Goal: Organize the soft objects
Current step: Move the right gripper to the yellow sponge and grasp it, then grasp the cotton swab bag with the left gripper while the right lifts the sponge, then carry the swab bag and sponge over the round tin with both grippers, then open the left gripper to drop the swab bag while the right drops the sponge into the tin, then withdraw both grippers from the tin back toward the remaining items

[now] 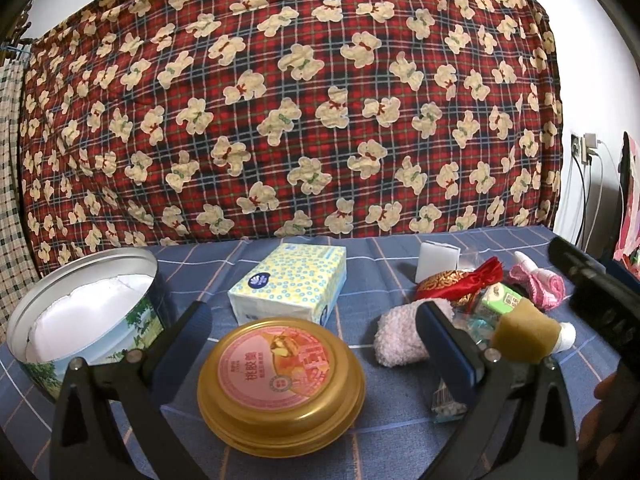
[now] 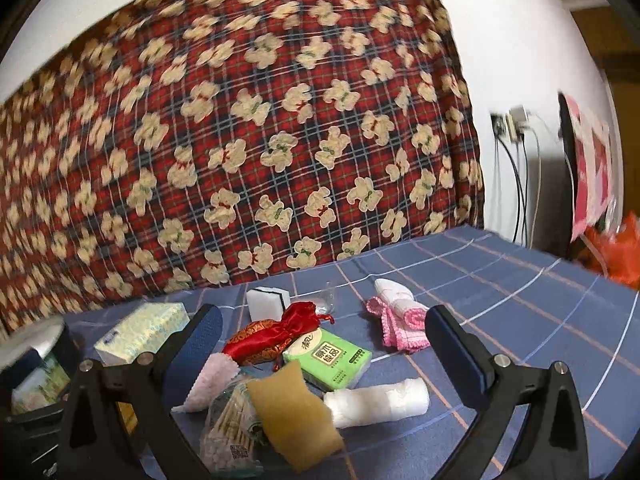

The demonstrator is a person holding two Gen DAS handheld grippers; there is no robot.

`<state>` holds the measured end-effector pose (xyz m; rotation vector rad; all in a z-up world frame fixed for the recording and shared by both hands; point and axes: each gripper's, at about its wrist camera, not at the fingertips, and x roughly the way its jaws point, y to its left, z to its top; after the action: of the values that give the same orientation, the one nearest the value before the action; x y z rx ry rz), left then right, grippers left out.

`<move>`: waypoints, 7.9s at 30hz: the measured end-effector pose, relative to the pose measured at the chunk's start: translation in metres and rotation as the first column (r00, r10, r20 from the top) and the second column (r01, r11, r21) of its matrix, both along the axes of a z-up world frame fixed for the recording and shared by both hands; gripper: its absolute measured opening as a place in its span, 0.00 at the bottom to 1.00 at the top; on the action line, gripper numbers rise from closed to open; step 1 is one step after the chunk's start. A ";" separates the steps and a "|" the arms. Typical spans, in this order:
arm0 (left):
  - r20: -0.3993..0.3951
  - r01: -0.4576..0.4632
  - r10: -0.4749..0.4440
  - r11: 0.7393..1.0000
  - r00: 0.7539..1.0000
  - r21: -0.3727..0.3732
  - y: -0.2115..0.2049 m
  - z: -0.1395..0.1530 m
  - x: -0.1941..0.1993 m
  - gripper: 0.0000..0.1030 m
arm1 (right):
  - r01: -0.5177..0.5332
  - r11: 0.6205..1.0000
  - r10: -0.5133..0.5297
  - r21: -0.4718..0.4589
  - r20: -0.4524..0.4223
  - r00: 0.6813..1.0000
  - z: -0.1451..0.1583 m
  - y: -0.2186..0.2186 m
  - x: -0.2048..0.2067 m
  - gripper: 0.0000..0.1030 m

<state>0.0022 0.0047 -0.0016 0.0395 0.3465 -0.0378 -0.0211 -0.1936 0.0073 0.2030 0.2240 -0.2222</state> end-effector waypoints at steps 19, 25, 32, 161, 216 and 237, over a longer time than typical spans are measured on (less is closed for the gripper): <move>-0.005 0.078 -0.078 0.997 0.997 0.012 -0.013 -0.007 -0.007 1.00 | -0.305 0.951 0.307 0.039 -0.195 0.932 -0.003 -0.014 -0.002 0.45; -0.021 0.071 -0.071 0.997 0.997 -0.014 -0.009 -0.006 -0.009 1.00 | -0.328 0.943 0.288 -0.057 -0.350 0.891 -0.020 0.018 0.027 0.46; -0.037 0.075 -0.074 0.997 0.997 0.007 -0.013 -0.006 -0.013 1.00 | -0.308 0.946 0.242 -0.098 -0.419 0.875 -0.029 0.012 0.035 0.45; -0.273 -0.368 0.324 0.921 0.906 -0.129 0.297 -0.028 0.033 0.38 | -0.732 0.682 0.701 0.012 -0.297 0.648 -0.027 0.365 0.114 0.40; -0.032 -0.493 0.492 0.863 0.870 -0.109 0.238 -0.009 -0.014 1.00 | -0.445 0.868 0.429 -0.222 -0.118 0.896 -0.007 0.237 0.055 0.74; 0.023 -0.232 0.233 0.972 0.972 -0.035 0.117 -0.001 -0.026 1.00 | -0.202 0.966 0.177 -0.160 -0.157 0.972 -0.006 0.076 0.024 0.74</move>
<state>-0.0241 0.1217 -0.0023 -0.0324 0.3220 0.1890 0.0025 -0.1175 0.0017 -0.0097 0.3616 -0.0646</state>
